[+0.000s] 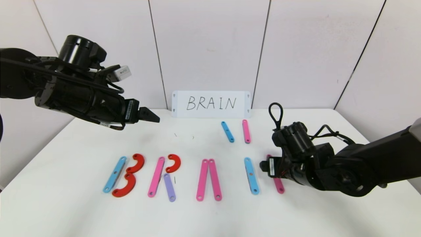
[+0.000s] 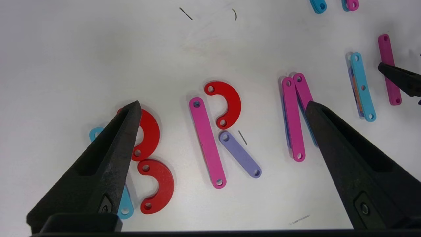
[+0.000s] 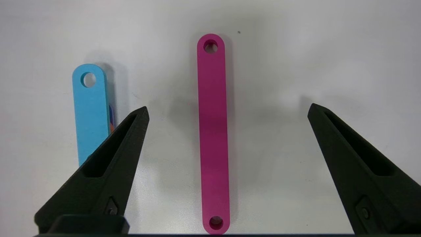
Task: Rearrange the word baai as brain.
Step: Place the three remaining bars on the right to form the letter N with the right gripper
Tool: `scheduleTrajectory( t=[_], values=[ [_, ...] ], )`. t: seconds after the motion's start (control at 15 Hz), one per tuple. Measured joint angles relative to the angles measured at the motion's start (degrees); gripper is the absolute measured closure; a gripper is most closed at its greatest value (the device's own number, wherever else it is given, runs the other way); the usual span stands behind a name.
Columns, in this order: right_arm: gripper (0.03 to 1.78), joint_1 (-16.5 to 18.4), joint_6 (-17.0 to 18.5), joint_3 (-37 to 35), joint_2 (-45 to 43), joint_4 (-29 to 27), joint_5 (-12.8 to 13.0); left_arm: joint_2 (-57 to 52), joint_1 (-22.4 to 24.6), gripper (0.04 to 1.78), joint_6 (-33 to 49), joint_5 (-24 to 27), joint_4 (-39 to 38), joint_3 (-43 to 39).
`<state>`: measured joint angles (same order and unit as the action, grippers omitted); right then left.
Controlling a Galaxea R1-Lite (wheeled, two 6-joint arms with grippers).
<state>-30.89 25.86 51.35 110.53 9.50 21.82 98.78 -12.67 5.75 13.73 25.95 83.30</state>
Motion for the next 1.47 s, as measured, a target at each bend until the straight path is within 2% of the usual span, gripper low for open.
scheduleTrajectory(
  t=[0.13, 0.27, 0.53, 0.73, 0.93, 1.07, 1.47],
  values=[
    [0.08, 0.05, -1.63, 2.07, -0.48, 0.00, -0.24, -0.05, -0.04, 0.08, 0.00, 0.00, 0.01, 0.00],
    [0.08, 0.09, -5.19, 4.85, -0.67, 0.00, -1.07, -0.20, -0.04, 0.08, -0.02, -0.01, 0.00, 0.00],
    [0.08, 0.39, -12.35, 13.42, 1.10, -0.02, -5.57, -0.88, -0.01, 0.08, 0.00, 0.07, 0.09, 0.02],
    [0.08, 0.46, -15.80, 21.58, 4.62, -0.38, -7.79, -1.32, 0.00, 0.08, 0.02, 0.10, 0.09, 0.02],
    [0.08, 0.24, -18.33, 28.37, 9.37, -0.62, -10.14, -1.68, 0.00, 0.08, 0.00, 0.10, 0.09, 0.02],
    [0.08, 0.13, -20.04, 31.87, 12.64, -0.49, -10.83, -1.68, 0.00, 0.08, 0.00, 0.10, 0.01, 0.07],
    [0.08, -0.22, -21.46, 40.22, 21.16, -1.07, -12.26, -1.67, 0.00, 0.08, -0.02, 0.10, 0.09, 0.00]
  ],
)
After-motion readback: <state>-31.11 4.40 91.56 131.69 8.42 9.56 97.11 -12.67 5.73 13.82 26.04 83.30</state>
